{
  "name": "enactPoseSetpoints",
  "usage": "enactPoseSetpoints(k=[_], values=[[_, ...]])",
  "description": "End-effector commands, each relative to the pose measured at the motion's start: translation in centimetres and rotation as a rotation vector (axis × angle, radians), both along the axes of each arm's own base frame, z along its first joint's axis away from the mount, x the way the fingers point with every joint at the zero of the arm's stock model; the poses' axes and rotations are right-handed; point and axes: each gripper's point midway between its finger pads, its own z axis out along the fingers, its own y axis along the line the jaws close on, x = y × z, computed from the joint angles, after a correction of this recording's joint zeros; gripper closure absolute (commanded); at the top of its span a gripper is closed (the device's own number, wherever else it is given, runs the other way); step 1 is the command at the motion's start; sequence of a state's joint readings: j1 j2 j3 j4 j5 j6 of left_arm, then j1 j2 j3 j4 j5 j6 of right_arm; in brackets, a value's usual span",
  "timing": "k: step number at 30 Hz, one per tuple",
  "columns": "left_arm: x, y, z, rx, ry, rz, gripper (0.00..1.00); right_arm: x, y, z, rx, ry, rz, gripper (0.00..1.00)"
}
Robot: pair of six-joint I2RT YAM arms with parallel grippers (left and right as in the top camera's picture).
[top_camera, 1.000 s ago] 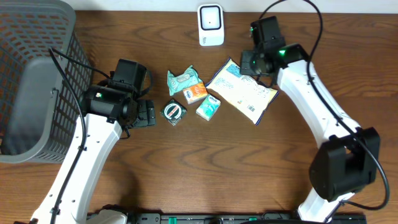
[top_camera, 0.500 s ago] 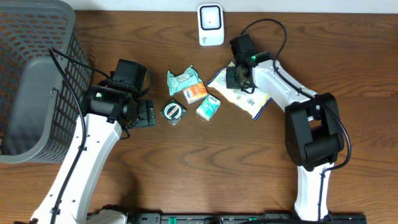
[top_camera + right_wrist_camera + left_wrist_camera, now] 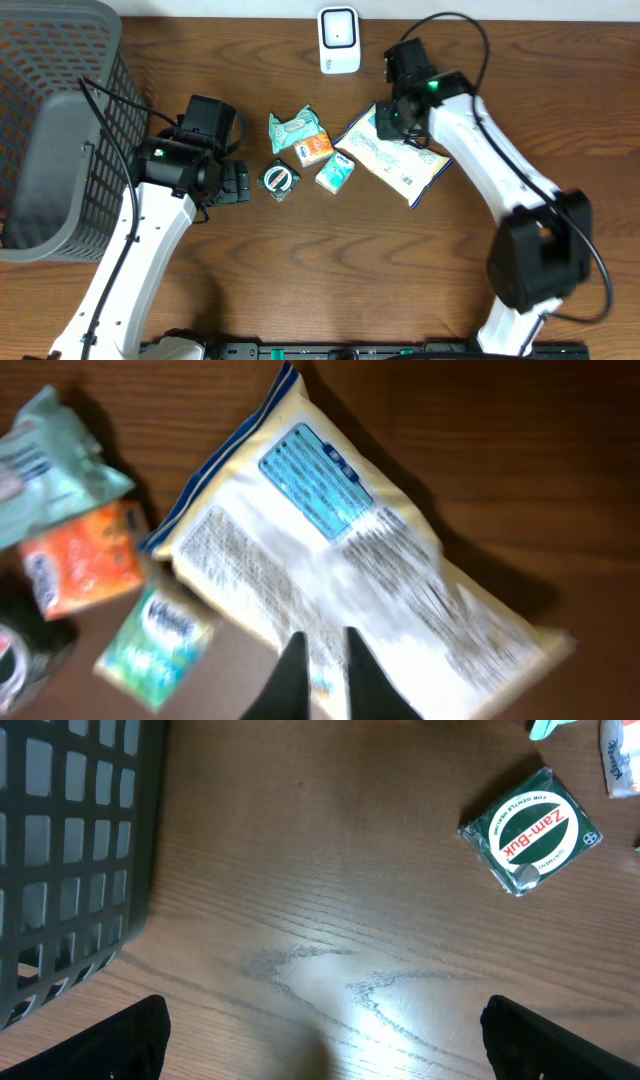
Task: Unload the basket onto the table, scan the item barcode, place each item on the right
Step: 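Reposition the snack bag with the right gripper, flipping it flat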
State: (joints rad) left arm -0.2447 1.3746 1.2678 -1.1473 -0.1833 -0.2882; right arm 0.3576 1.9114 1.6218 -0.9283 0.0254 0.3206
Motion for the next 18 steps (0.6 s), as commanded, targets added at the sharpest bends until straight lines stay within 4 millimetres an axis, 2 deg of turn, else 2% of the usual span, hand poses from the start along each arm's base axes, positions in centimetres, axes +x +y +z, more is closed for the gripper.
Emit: enactPoseSetpoints(k=[1, 6, 9, 18], values=[[0.0, 0.3, -0.1, 0.013, 0.006, 0.008, 0.02, -0.6, -1.4, 0.3, -0.068, 0.011, -0.001, 0.95], [0.0, 0.3, -0.1, 0.013, 0.006, 0.008, 0.02, -1.3, -2.1, -0.7, -0.101, 0.041, -0.006, 0.91], [0.0, 0.3, -0.1, 0.013, 0.006, 0.008, 0.02, -1.2, -2.0, -1.1, -0.099, 0.036, -0.007, 0.98], [0.0, 0.3, -0.1, 0.013, 0.006, 0.008, 0.02, -2.2, -2.4, -4.5, -0.101, 0.062, -0.028, 0.98]])
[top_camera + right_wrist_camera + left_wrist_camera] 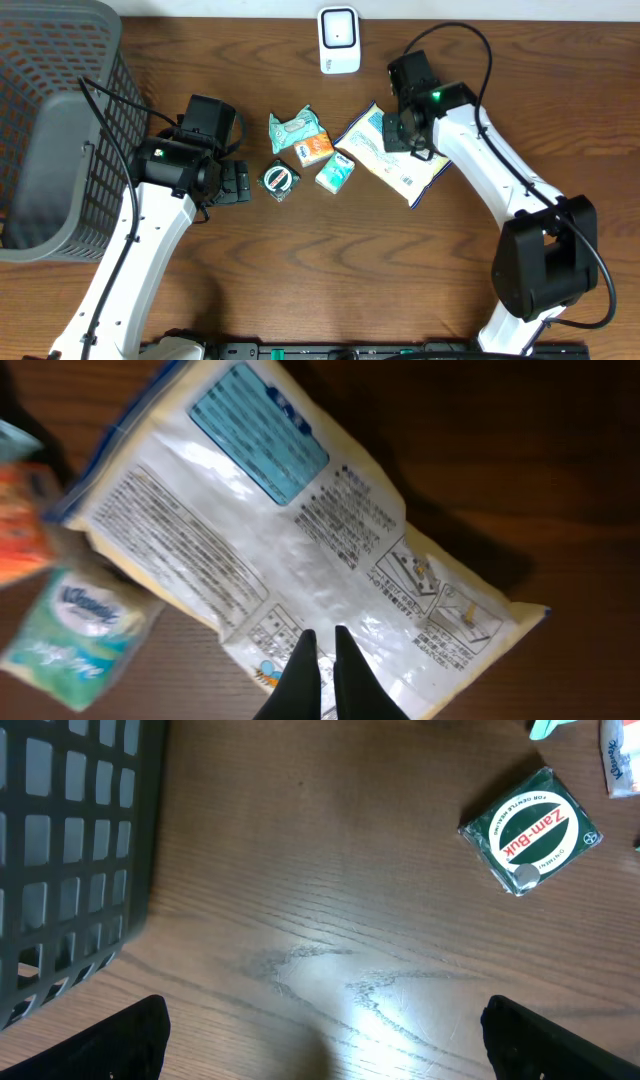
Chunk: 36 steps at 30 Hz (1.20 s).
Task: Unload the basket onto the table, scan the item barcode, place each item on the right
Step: 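Reposition the snack bag with the right gripper, flipping it flat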
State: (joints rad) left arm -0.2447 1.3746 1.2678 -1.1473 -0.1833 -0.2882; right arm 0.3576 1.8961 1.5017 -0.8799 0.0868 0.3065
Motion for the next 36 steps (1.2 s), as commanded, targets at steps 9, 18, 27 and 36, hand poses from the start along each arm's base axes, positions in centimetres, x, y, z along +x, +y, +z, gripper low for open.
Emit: enactPoseSetpoints(k=[9, 18, 27, 36], values=[[0.0, 0.3, -0.1, 0.013, 0.006, 0.008, 0.02, -3.6, -4.9, -7.3, -0.092, 0.09, -0.17, 0.98], [0.0, 0.3, -0.1, 0.013, 0.006, 0.008, 0.02, -5.0, -8.4, -5.4, -0.101, 0.18, -0.283, 0.99], [0.0, 0.3, -0.1, 0.013, 0.006, 0.008, 0.03, -0.4, -4.8, 2.8, 0.1, -0.021, -0.211, 0.99], [0.0, 0.3, -0.1, 0.013, 0.006, 0.008, 0.02, 3.9, 1.4, 2.2, 0.229, -0.166, -0.093, 0.98]])
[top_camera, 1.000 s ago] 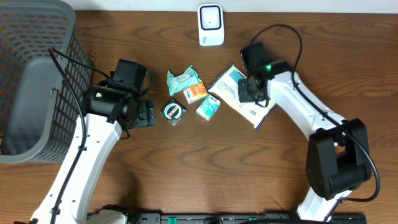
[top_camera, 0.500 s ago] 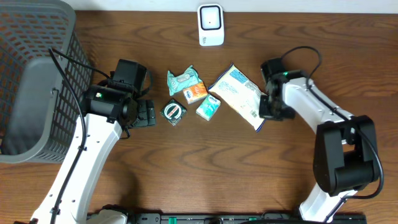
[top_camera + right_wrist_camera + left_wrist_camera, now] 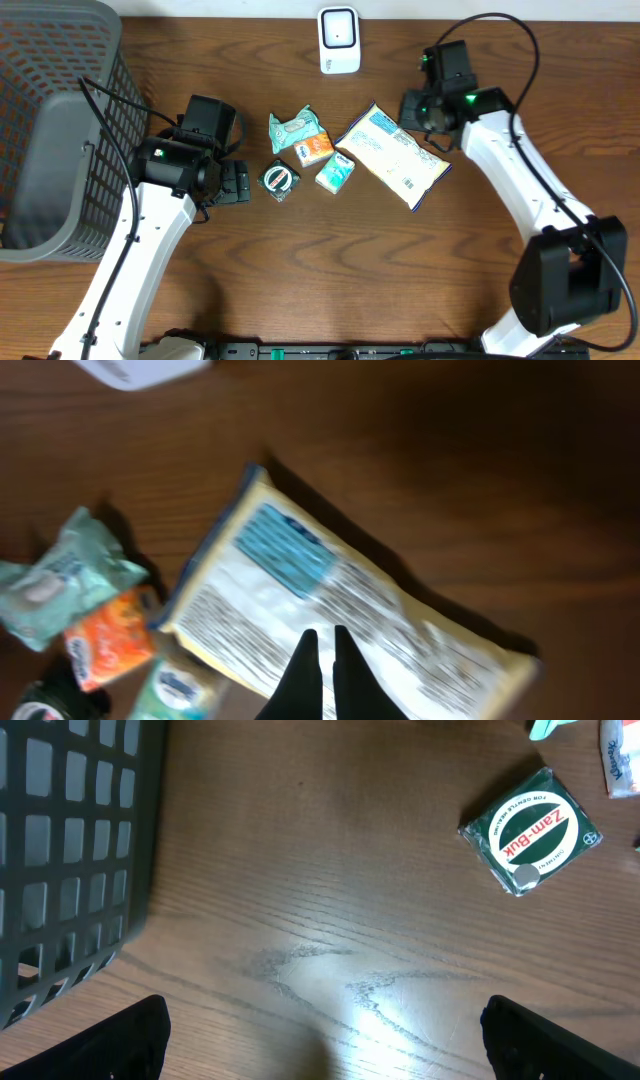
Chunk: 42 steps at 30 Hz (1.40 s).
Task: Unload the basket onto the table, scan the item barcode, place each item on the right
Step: 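Reposition the snack bag with the right gripper, flipping it flat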
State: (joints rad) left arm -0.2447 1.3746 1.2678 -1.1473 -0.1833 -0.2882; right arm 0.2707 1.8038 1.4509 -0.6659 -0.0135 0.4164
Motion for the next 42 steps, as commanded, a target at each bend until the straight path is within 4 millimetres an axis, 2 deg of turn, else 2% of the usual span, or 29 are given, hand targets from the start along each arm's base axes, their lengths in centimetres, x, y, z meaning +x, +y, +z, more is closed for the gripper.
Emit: enactPoseSetpoints(k=[1, 5, 10, 12, 13, 15, 19, 23, 26, 29, 35, 39, 42], values=[[0.0, 0.3, -0.1, 0.013, 0.006, 0.008, 0.02, -0.1, 3.0, -2.7, 0.013, 0.038, 0.071, 0.98], [0.0, 0.3, -0.1, 0.013, 0.006, 0.008, 0.02, -0.2, 4.8, -6.0, -0.003, 0.087, 0.108, 0.99], [0.0, 0.3, -0.1, 0.013, 0.006, 0.008, 0.02, -0.4, 6.2, -10.8, -0.025, 0.148, 0.136, 0.99], [0.0, 0.3, -0.1, 0.013, 0.006, 0.008, 0.02, -0.2, 6.6, -12.1, -0.036, 0.15, 0.16, 0.99], [0.0, 0.3, -0.1, 0.013, 0.006, 0.008, 0.02, -0.2, 6.6, -12.3, -0.039, 0.152, 0.166, 0.99], [0.0, 0.3, -0.1, 0.013, 0.006, 0.008, 0.02, -0.2, 6.4, -11.4, -0.038, 0.147, 0.161, 0.99], [0.0, 0.3, -0.1, 0.013, 0.006, 0.008, 0.02, -0.2, 4.9, -7.8, -0.048, 0.117, 0.131, 0.98], [0.0, 0.3, -0.1, 0.013, 0.006, 0.008, 0.02, -1.6, 3.0, -4.2, -0.098, 0.106, 0.136, 0.93], [0.0, 0.3, -0.1, 0.013, 0.006, 0.008, 0.02, -3.0, 0.7, -3.3, -0.193, 0.136, 0.095, 0.89], [0.0, 0.3, -0.1, 0.013, 0.006, 0.008, 0.02, -4.3, -1.4, -4.0, -0.298, 0.192, 0.062, 0.89], [0.0, 0.3, -0.1, 0.013, 0.006, 0.008, 0.02, -5.0, -1.4, -8.1, -0.297, 0.251, 0.048, 0.87], [0.0, 0.3, -0.1, 0.013, 0.006, 0.008, 0.02, -6.5, -2.1, -11.2, -0.298, 0.328, -0.01, 0.93], [0.0, 0.3, -0.1, 0.013, 0.006, 0.008, 0.03, -7.5, -2.9, -12.3, -0.303, 0.377, -0.027, 0.99]])
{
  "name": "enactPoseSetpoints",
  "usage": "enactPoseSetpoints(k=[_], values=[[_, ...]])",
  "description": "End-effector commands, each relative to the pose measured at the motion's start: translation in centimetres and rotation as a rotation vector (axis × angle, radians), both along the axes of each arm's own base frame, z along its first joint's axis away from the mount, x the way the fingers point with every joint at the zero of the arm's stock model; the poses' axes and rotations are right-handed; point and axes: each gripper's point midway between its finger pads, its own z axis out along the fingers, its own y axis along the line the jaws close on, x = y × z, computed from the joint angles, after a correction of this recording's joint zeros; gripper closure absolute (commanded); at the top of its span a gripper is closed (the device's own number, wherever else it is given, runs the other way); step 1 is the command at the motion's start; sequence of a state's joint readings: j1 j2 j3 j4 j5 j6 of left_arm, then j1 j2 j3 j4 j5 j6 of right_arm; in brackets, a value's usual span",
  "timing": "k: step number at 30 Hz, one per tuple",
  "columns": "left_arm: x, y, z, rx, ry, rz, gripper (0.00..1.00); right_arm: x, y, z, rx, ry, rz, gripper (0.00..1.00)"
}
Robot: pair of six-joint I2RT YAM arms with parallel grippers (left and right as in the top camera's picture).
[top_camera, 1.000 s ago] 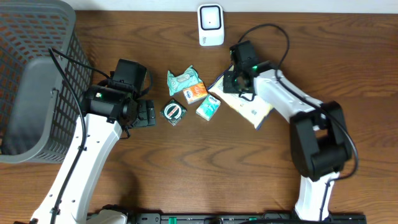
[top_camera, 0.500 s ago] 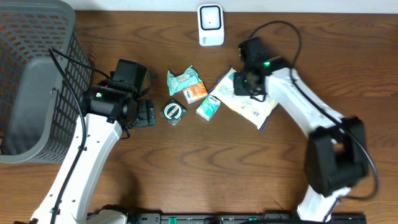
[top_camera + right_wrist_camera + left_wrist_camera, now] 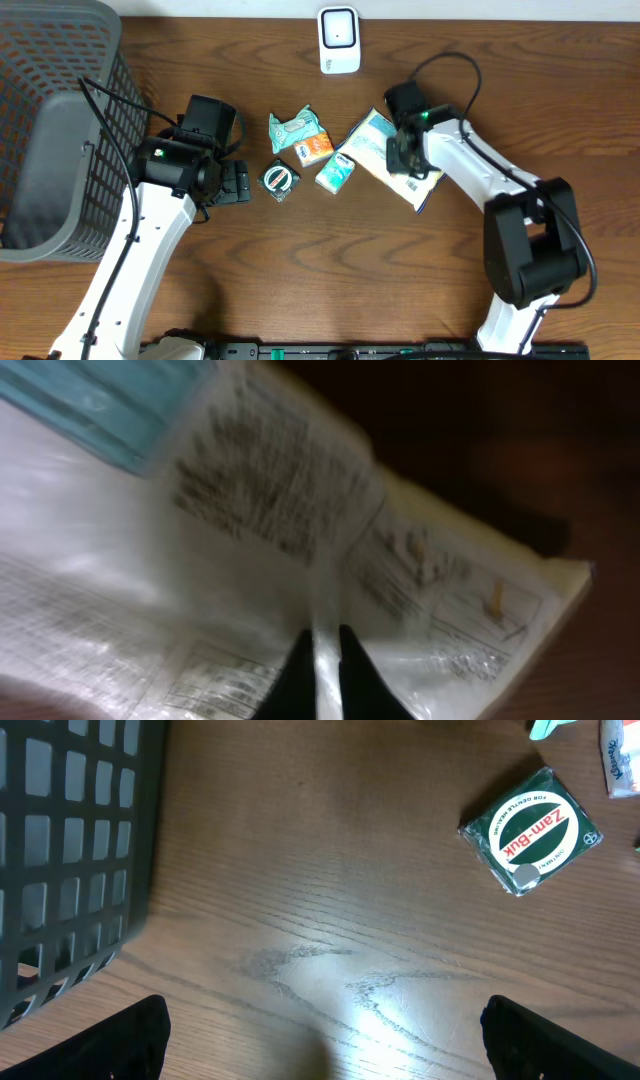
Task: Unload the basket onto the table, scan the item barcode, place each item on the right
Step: 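Reposition the snack bag with the right gripper, flipping it flat, then grasp the white snack bag edge with the right gripper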
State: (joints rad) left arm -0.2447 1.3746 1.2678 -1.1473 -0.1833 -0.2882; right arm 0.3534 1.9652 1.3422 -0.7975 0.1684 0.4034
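A cream snack bag (image 3: 372, 138) with printed text and a blue label lies right of the table's middle, its back upward. My right gripper (image 3: 404, 160) is down on it; in the right wrist view the gripper (image 3: 322, 648) is shut on a raised fold of the bag (image 3: 200, 550). The white scanner (image 3: 339, 40) stands at the far edge. My left gripper (image 3: 238, 184) hovers open over bare wood, left of a green Zam-Buk tin (image 3: 280, 180); its dark fingers (image 3: 130, 1035) sit wide apart at the frame's bottom corners, around nothing.
A grey mesh basket (image 3: 60, 120) fills the far left, and its wall (image 3: 70, 850) shows in the left wrist view. A teal pouch (image 3: 296, 128), an orange packet (image 3: 314, 149) and a Kleenex pack (image 3: 335, 172) lie between the tin and the bag.
My right gripper was up by the bag's far right corner, shut on nothing. Now it is low on the bag's middle, shut on a fold, and the bag looks bunched. The left arm is unchanged.
My right gripper hung shut over the bag's far end, then over its middle, then off to the bag's far right side, and now it pinches a fold of the bag. The left gripper stayed open beside the tin throughout.
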Motion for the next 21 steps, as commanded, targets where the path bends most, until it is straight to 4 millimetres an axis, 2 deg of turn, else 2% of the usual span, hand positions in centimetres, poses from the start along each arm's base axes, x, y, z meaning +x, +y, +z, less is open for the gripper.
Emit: enactPoseSetpoints(k=[1, 6, 10, 11, 13, 15, 17, 20, 21], values=[[0.0, 0.3, -0.1, 0.013, 0.006, 0.008, 0.02, -1.4, -1.6, -1.4, -0.03, 0.062, -0.067, 0.99], [0.0, 0.3, -0.1, 0.013, 0.006, 0.008, 0.02, -2.8, -3.3, 0.9, -0.046, 0.109, -0.099, 0.99], [0.0, 0.3, -0.1, 0.013, 0.006, 0.008, 0.03, -2.2, -4.1, 5.5, -0.019, 0.035, -0.125, 0.96], [0.0, 0.3, -0.1, 0.013, 0.006, 0.008, 0.02, -1.9, -4.2, 6.4, -0.009, 0.008, -0.13, 0.91], [0.0, 0.3, -0.1, 0.013, 0.006, 0.008, 0.02, -0.9, -4.2, 8.7, 0.021, -0.083, -0.131, 0.58], [0.0, 0.3, -0.1, 0.013, 0.006, 0.008, 0.02, 0.5, -4.1, 10.7, 0.047, -0.181, -0.114, 0.45], [0.0, 0.3, -0.1, 0.013, 0.006, 0.008, 0.02, 1.9, -4.0, 12.1, 0.058, -0.261, -0.075, 0.28], [0.0, 0.3, -0.1, 0.013, 0.006, 0.008, 0.02, 3.8, -3.5, 12.8, 0.049, -0.332, 0.008, 0.08], [0.0, 0.3, -0.1, 0.013, 0.006, 0.008, 0.02, 4.2, -3.4, 12.7, 0.043, -0.34, 0.043, 0.05]])
